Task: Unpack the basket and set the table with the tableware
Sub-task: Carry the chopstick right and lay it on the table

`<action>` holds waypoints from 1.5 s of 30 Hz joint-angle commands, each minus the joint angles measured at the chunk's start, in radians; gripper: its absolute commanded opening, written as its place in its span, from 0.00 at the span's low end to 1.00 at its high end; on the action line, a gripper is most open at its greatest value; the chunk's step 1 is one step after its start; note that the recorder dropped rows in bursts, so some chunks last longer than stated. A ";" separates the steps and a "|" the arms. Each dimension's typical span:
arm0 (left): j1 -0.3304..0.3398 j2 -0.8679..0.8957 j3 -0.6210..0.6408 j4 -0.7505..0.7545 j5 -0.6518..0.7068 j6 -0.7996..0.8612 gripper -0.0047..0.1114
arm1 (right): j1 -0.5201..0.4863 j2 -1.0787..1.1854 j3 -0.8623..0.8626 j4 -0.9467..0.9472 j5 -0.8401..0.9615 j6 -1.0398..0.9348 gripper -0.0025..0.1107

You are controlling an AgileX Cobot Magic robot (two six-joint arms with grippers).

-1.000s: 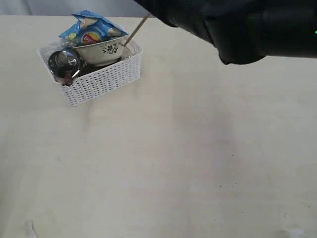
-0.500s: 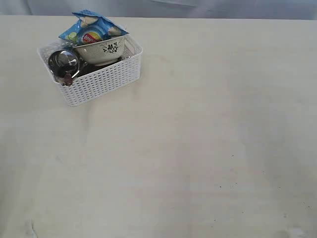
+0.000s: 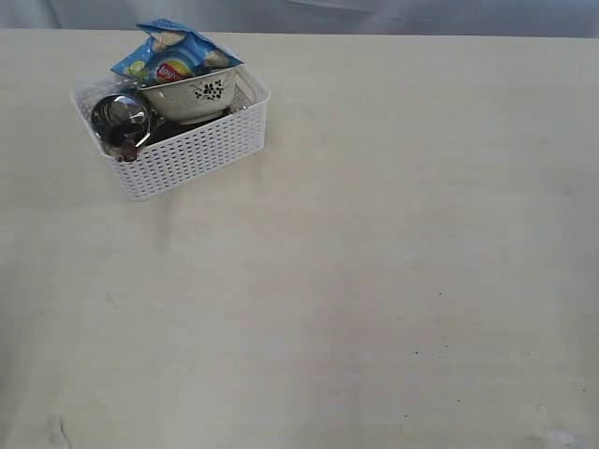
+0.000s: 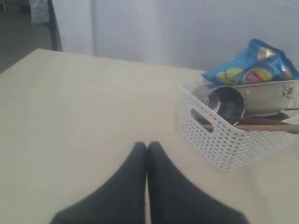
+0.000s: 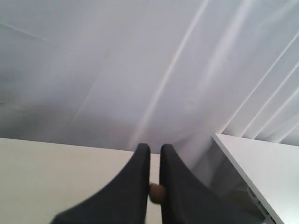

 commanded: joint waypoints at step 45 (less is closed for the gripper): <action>-0.005 -0.002 0.002 0.000 -0.004 0.002 0.04 | -0.680 0.579 -0.535 -1.654 2.306 2.043 0.02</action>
